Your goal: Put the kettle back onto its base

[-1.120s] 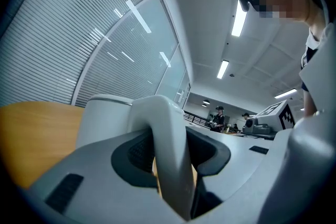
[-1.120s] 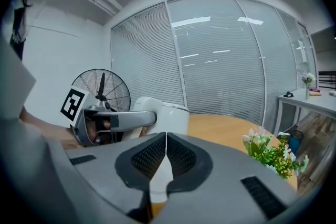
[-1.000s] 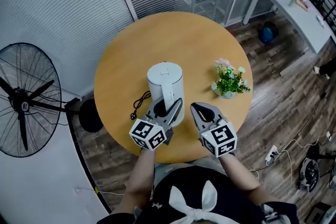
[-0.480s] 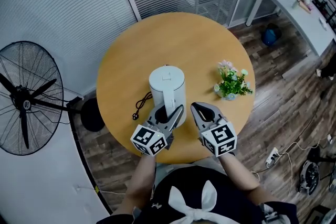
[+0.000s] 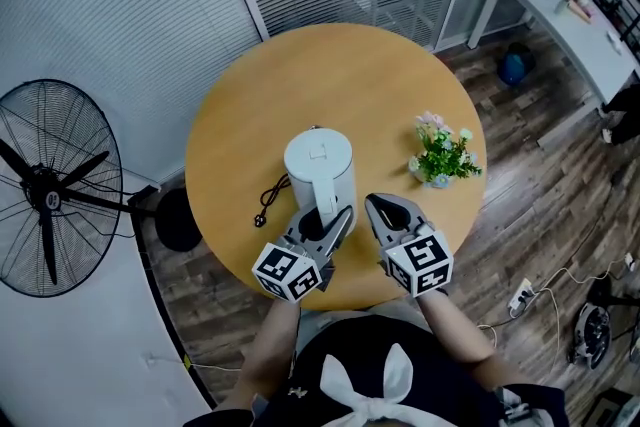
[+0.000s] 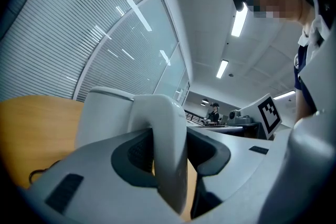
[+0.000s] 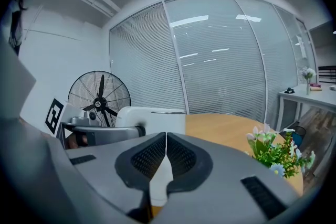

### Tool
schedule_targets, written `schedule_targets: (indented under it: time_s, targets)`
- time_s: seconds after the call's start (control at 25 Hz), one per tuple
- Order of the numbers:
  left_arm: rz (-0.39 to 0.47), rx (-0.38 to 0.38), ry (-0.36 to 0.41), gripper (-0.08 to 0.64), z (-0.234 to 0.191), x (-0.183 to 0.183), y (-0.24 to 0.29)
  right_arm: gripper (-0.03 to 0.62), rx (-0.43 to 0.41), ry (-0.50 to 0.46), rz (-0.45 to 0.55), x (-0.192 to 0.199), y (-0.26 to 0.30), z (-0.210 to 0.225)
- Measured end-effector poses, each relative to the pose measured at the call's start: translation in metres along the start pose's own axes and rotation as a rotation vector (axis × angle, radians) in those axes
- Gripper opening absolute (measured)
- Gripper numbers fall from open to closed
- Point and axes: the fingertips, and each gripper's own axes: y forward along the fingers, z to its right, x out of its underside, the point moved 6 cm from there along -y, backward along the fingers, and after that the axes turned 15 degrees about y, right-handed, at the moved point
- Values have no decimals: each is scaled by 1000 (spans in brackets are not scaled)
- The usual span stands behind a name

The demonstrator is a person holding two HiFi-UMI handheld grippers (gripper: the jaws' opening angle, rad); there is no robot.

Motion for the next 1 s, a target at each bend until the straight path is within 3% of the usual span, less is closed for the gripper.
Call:
schedule_targets:
  time_s: [1.0]
  targets:
    - [-103,116,27,163,17,20,-26,25,54,30,21,8,-9,-21]
